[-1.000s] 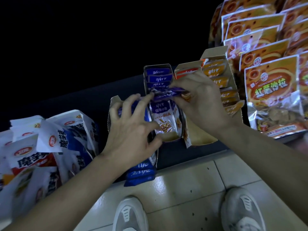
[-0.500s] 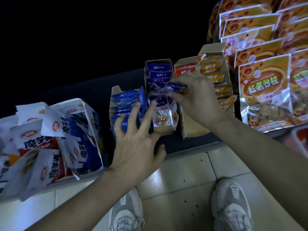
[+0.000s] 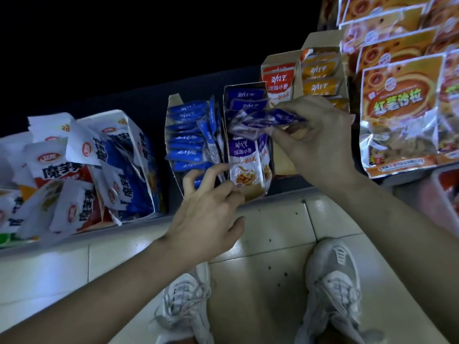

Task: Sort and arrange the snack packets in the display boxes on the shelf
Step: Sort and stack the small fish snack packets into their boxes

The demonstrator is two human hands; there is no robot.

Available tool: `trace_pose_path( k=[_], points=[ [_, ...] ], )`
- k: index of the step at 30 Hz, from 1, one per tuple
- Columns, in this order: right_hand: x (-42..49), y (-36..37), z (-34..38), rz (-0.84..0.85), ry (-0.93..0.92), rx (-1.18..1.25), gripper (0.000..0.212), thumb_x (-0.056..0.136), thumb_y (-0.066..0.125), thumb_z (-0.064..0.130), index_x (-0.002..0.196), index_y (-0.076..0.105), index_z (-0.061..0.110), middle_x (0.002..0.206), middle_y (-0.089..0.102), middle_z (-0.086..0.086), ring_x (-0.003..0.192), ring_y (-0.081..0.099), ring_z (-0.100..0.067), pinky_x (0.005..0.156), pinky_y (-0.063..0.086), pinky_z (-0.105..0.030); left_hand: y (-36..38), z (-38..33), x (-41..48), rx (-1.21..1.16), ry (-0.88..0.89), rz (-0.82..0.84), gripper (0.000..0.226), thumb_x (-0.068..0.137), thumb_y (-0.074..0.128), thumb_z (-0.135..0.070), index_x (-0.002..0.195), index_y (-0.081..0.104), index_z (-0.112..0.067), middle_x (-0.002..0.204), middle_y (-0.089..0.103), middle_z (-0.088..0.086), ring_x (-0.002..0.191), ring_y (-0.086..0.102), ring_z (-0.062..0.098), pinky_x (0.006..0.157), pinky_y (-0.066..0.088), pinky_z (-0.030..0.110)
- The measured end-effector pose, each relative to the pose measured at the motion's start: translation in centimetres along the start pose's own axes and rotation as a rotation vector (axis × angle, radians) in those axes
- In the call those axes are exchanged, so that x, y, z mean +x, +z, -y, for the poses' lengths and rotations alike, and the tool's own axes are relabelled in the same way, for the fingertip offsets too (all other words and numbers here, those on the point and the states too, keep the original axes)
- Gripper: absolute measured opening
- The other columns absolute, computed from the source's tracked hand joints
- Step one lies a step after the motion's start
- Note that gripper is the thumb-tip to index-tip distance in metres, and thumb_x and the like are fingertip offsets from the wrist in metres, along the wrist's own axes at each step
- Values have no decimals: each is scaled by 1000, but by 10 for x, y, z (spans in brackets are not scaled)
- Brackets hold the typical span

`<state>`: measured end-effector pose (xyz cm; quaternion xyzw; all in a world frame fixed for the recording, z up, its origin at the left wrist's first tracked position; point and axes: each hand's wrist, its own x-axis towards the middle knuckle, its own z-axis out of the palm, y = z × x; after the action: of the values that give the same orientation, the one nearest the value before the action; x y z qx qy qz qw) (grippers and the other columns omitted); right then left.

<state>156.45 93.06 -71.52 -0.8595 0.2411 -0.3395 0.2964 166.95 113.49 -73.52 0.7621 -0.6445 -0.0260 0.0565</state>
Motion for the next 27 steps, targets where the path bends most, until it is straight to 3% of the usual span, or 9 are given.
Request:
trace_pose_path(
  k=[4, 7, 11, 14, 16, 19, 21, 24, 27],
  points=[
    [10, 14, -8, 147, -55, -114, 35, 82, 78, 15, 115, 70, 8, 105, 66, -5, 99, 55, -15, 82, 49, -28, -1, 5, 9, 7, 37, 12, 22, 80, 61, -40, 85, 75, -23, 87, 65, -13, 126, 48, 26, 95, 25, 46],
    [17, 27, -10, 247, -103, -176, 40, 81, 78, 13, 119, 66, 7, 109, 61, -11, 105, 54, -26, 87, 48, -35, -2, 6, 12, -25, 64, 7, 20, 79, 62, -39, 82, 75, -24, 87, 66, -14, 121, 50, 26, 91, 25, 44],
    [20, 26, -12, 259, -81, -154, 47, 82, 77, 15, 125, 59, 9, 119, 56, -10, 114, 52, -26, 93, 49, -39, -14, 13, 20, -193, -18, -262, 13, 81, 76, -37, 91, 76, -28, 104, 65, -12, 110, 54, 20, 87, 22, 36],
    [18, 25, -14, 247, -30, -43, 54, 79, 79, 13, 127, 55, 9, 122, 54, -5, 110, 52, -13, 90, 47, -22, -38, 28, 50, -148, -129, -418, 54, 76, 80, -43, 124, 66, -21, 124, 58, 4, 118, 49, 25, 88, 25, 34],
    [14, 25, -14, 207, 13, 26, 57, 77, 82, 12, 127, 54, 7, 122, 55, -5, 106, 52, -5, 85, 44, -10, -48, 40, 76, -79, -131, -369, 86, 73, 73, -55, 147, 47, -19, 148, 44, 11, 136, 38, 30, 101, 29, 42],
    [8, 24, -14, 160, 56, 99, 61, 77, 84, 13, 129, 52, 7, 124, 58, -6, 107, 57, -8, 86, 50, -17, -49, 56, 112, -75, -134, -183, 112, 67, 58, -78, 160, 25, -24, 164, 24, 11, 149, 23, 32, 115, 19, 46],
    [1, 21, -14, 144, 104, 109, 69, 76, 85, 14, 135, 48, 9, 128, 55, -5, 112, 55, -9, 89, 50, -18, -42, 67, 125, -236, -138, -83, 110, 65, 56, -79, 158, 28, -27, 161, 33, 5, 145, 33, 25, 117, 26, 47],
    [-11, 18, -11, 104, 239, 57, 78, 69, 89, 19, 135, 48, 14, 121, 51, -2, 102, 52, -7, 83, 43, -7, -30, 76, 128, -429, -112, -112, 91, 72, 59, -71, 150, 45, -27, 141, 55, -5, 124, 55, 13, 100, 50, 46],
    [-24, 21, -7, 182, 325, -57, 55, 70, 88, 22, 116, 57, 18, 92, 57, 2, 74, 54, -8, 66, 50, -21, -21, 76, 125, -485, -116, -208, 75, 78, 60, -62, 143, 53, -26, 131, 61, -6, 116, 60, 11, 91, 55, 45]
  ],
)
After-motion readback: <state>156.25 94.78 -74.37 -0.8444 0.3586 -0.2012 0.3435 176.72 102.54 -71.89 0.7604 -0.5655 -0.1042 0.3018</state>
